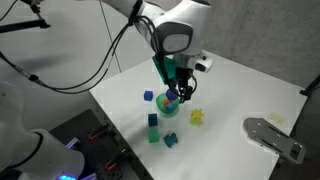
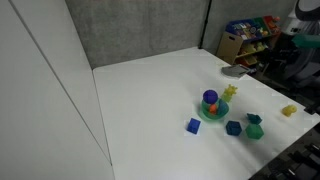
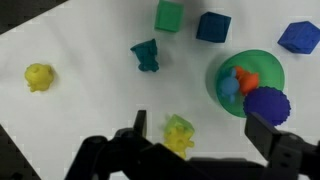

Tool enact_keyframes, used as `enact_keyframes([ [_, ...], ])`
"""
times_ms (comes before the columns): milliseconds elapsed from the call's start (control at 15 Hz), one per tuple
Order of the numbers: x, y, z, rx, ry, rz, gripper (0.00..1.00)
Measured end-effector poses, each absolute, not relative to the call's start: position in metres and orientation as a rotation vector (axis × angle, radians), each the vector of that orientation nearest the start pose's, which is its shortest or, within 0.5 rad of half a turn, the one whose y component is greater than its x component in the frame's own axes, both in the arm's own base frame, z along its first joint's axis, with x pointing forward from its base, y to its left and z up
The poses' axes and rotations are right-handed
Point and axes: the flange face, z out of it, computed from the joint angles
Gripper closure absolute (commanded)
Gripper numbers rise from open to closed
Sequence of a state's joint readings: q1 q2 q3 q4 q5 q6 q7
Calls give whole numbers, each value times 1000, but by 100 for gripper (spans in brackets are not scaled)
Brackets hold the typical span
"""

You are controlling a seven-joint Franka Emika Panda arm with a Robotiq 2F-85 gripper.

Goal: Put the green object inside the bowl

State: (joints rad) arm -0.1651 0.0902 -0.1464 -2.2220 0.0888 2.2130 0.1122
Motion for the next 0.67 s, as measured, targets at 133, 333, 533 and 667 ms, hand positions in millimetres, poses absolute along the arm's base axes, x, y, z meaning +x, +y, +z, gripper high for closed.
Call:
enact_keyframes([
  [133, 502, -166, 303, -2974, 686, 166, 0],
  [333, 502, -174, 267, -2984, 637, 198, 0],
  [533, 499, -178, 229, -3001, 607, 228, 0],
  [667, 496, -179, 204, -3014, 603, 232, 0],
])
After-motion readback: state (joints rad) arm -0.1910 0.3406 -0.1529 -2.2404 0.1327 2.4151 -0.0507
